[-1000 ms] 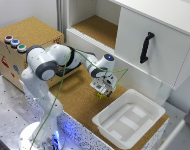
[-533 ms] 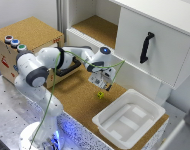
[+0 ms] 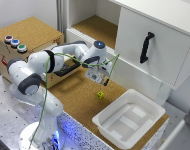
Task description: Put the yellow block on the table
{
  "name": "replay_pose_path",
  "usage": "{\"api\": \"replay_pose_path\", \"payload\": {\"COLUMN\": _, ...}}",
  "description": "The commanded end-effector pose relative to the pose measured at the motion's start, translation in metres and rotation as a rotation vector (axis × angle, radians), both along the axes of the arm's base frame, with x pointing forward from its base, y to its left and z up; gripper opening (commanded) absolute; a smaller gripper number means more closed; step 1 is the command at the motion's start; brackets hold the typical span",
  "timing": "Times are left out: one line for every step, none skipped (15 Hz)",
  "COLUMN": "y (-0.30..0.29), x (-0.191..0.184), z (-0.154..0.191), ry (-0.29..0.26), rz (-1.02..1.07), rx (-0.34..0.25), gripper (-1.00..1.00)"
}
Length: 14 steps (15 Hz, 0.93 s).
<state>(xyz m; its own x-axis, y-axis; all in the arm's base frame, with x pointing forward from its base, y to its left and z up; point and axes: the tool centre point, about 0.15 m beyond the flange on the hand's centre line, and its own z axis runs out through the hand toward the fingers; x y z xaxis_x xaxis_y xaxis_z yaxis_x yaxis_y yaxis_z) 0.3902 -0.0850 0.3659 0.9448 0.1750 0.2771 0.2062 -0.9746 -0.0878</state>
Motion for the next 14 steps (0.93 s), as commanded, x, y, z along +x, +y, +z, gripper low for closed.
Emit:
{"api": "replay_pose_path", "payload": {"y": 0.002, "x": 0.001, "z": 0.004, "ry": 0.025, "rz": 0.004, "rx": -0.03, "gripper": 1.0}}
{"api": "replay_pose_path", "payload": {"y": 0.002, "x": 0.001, "z": 0.004, "ry": 0.025, "rz": 0.004, "rx": -0.03, "gripper": 1.0}}
{"api": "replay_pose_path", "payload": {"y": 0.004, "x": -0.001, "z": 0.001, "ry": 0.002, "rz": 0.005, "rx": 0.001, "gripper": 1.0}}
{"api": "replay_pose_path", "payload": {"y": 0.015, "x": -0.005, "z": 0.005, "ry": 0.001, "rz": 0.002, "rx": 0.0, "gripper": 1.0}}
{"api": "replay_pose_path", "payload": {"y": 0.024, "x": -0.008, "z": 0.009, "ry": -0.002, "rz": 0.003, "rx": 0.002, "gripper": 1.0}}
{"api": "replay_pose_path", "payload": {"y": 0.033, "x": -0.01, "z": 0.013, "ry": 0.007, "rz": 0.02, "rx": -0.001, "gripper": 1.0}}
{"api": "replay_pose_path", "payload": {"y": 0.042, "x": -0.013, "z": 0.019, "ry": 0.009, "rz": 0.021, "rx": -0.012, "gripper": 1.0}}
{"api": "replay_pose_path", "payload": {"y": 0.051, "x": -0.016, "z": 0.023, "ry": 0.016, "rz": 0.037, "rx": -0.02, "gripper": 1.0}}
{"api": "replay_pose_path", "payload": {"y": 0.058, "x": -0.02, "z": 0.027, "ry": 0.019, "rz": 0.048, "rx": -0.024, "gripper": 1.0}}
{"api": "replay_pose_path", "payload": {"y": 0.065, "x": -0.024, "z": 0.03, "ry": 0.012, "rz": 0.06, "rx": -0.028, "gripper": 1.0}}
{"api": "replay_pose_path", "payload": {"y": 0.073, "x": -0.03, "z": 0.032, "ry": 0.01, "rz": 0.071, "rx": -0.029, "gripper": 1.0}}
{"api": "replay_pose_path", "payload": {"y": 0.078, "x": -0.035, "z": 0.032, "ry": 0.003, "rz": 0.082, "rx": -0.022, "gripper": 1.0}}
{"api": "replay_pose_path", "payload": {"y": 0.082, "x": -0.04, "z": 0.032, "ry": -0.007, "rz": 0.095, "rx": -0.017, "gripper": 1.0}}
{"api": "replay_pose_path", "payload": {"y": 0.086, "x": -0.045, "z": 0.031, "ry": -0.012, "rz": 0.11, "rx": -0.008, "gripper": 1.0}}
